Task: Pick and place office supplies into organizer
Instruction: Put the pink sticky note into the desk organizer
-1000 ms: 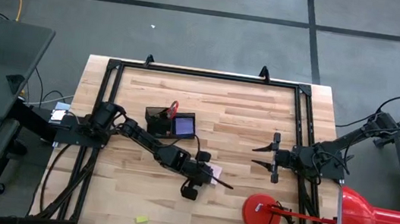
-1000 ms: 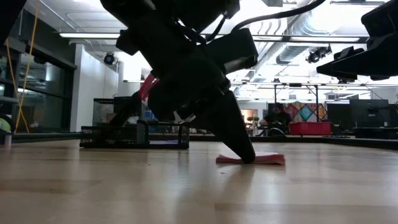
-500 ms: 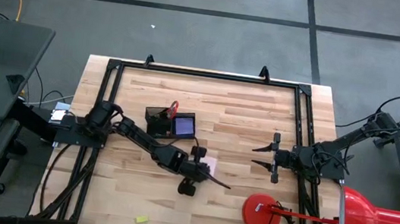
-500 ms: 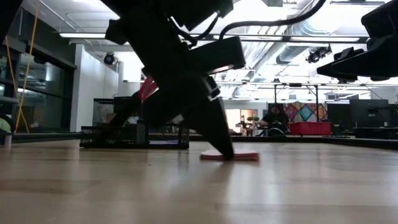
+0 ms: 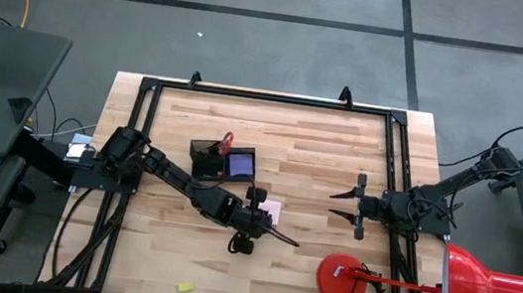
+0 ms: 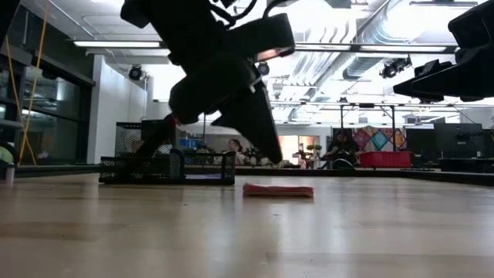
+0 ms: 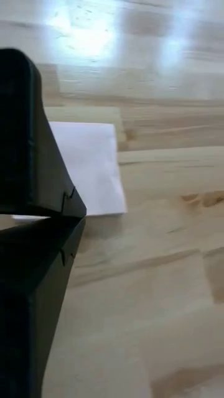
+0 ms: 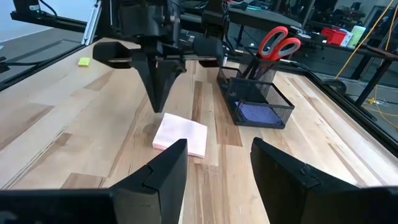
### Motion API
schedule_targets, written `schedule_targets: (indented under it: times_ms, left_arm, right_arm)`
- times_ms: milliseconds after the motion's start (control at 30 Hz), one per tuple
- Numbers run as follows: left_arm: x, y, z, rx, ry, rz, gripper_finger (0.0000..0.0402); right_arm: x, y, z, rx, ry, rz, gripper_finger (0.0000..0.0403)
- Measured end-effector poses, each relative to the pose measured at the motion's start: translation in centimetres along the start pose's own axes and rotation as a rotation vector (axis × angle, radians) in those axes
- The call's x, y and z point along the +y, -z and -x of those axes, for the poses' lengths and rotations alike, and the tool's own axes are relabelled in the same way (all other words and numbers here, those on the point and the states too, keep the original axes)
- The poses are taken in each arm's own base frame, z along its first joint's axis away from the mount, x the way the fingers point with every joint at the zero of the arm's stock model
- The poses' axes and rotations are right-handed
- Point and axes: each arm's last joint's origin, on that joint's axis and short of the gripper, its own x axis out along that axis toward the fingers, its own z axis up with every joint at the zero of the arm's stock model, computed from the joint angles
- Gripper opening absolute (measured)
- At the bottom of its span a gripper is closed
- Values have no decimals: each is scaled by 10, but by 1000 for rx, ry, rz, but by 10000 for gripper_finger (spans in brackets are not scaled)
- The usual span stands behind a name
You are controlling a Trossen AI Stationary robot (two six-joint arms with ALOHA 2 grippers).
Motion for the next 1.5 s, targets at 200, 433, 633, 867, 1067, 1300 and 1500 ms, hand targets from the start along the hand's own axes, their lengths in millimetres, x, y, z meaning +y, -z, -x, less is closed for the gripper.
schedule_targets:
  times_ms: [200, 433, 633, 867, 1067, 1300, 1500]
  left_arm:
    - [6, 3, 4, 47, -80, -19, 35]
    - [14, 5, 1, 62, -55, -2, 149]
    - [25, 2, -3, 43, -80, 37, 278]
    - [43, 4, -8, 55, -35, 50, 358]
    - [44, 6, -13, 66, 45, 62, 354]
    - [43, 9, -18, 79, 82, 103, 353]
    - [40, 8, -17, 71, 140, 119, 364]
  right_arm:
    - [0, 0, 0, 3, 0, 2, 169]
    - [0, 0, 0, 3, 0, 2, 169]
    - [0, 0, 0, 3, 0, 2, 169]
    - [0, 0, 0, 3, 0, 2, 169]
    - [0, 0, 0, 3, 0, 2, 169]
    - [0, 0, 0, 3, 0, 2, 169]
    - [0, 0, 0, 3, 0, 2, 169]
